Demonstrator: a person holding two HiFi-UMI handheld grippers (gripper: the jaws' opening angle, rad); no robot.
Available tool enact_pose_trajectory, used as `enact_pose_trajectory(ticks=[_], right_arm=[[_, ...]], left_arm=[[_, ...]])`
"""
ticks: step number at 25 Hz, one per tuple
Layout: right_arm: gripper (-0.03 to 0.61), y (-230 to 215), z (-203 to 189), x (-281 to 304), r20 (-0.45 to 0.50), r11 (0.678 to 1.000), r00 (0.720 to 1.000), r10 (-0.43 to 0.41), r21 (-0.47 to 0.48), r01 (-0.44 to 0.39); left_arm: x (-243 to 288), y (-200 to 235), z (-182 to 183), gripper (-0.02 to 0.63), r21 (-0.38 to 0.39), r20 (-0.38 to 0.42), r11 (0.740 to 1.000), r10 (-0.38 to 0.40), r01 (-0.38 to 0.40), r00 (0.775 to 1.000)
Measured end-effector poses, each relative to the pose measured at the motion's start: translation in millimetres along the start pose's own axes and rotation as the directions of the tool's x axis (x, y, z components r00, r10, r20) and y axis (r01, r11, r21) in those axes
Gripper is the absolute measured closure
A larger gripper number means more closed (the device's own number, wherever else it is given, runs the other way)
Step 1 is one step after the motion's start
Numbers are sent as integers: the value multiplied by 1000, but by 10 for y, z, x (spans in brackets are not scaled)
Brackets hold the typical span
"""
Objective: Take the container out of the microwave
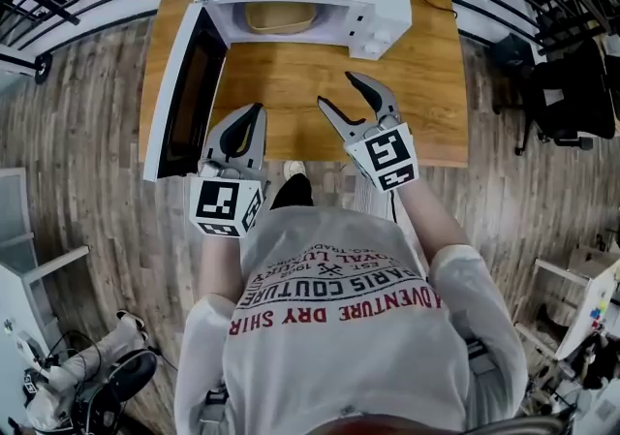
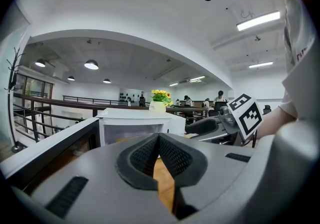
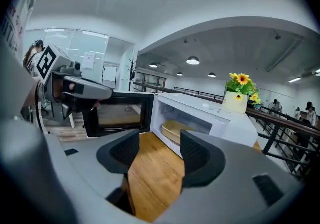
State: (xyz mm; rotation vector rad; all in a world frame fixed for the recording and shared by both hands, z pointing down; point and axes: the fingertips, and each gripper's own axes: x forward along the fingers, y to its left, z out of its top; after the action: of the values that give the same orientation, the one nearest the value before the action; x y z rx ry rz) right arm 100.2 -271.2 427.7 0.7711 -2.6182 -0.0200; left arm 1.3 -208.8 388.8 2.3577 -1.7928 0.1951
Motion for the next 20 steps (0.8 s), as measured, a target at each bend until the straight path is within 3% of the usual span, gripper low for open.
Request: enact_pose_trajectory(ticks=[5,12,16,20], right_arm=[[311,-178,13,609,-44,999,998,33,-28,-35],[310,-234,-61,1323,-178,987,978,110,-96,-128],[310,-229,-224,1671,-275,966,953,129,-181,-183],[311,-190,-422,1943,-386,918,909,159,-282,-280]], left_arm=[[324,437,45,600,7,-5,1000,22,-22,1000],[533,781,14,600,12,-36,999,31,-30,999],[554,884,7,600,13,-32,999,30,-29,999],[572,962,-16,600,5,-26,1000,28,-28,999]])
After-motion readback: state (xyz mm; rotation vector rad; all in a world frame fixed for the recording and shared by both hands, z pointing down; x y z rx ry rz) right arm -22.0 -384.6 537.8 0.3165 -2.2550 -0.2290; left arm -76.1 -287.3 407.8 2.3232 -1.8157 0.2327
